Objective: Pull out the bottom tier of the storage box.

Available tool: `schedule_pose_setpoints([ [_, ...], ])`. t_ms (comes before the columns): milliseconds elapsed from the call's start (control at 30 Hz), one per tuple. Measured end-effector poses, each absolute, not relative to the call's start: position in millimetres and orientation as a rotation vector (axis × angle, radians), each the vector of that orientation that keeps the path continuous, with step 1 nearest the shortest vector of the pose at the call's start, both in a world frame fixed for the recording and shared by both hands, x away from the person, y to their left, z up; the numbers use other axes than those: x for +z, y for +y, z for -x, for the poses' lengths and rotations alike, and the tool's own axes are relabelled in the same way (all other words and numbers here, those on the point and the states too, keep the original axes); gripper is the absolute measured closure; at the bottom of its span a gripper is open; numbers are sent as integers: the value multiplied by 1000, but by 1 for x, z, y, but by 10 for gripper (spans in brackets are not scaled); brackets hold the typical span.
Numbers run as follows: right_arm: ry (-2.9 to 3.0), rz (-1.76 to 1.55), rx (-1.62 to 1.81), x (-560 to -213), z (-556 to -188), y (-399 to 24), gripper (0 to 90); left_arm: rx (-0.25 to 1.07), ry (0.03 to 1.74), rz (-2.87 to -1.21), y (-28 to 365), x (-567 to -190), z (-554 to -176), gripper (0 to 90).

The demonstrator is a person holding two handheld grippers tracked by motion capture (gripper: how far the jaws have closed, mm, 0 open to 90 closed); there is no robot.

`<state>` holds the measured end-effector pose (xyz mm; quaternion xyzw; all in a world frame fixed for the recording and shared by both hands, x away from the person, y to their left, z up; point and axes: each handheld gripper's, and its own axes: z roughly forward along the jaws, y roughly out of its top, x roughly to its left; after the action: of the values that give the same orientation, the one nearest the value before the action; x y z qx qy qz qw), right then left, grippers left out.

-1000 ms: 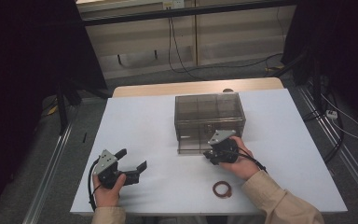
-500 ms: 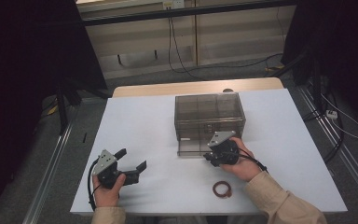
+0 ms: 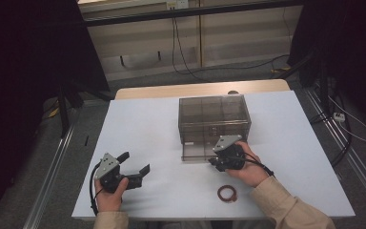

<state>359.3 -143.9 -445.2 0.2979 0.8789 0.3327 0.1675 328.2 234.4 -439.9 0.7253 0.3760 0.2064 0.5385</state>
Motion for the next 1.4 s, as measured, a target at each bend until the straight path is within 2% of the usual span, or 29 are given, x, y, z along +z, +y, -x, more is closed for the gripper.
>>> schedule_pose_setpoints([
  [567, 2501, -879, 967, -446, -360, -146, 579, 493, 890, -1734, 235, -439, -328, 36],
  [933, 2487, -929, 1031, -440, -356, -156, 467, 493, 888, -1739, 234, -440, -328, 36],
  [1400, 2490, -957, 1120, -430, -344, -178, 393, 489, 887, -1742, 233, -440, -328, 36],
])
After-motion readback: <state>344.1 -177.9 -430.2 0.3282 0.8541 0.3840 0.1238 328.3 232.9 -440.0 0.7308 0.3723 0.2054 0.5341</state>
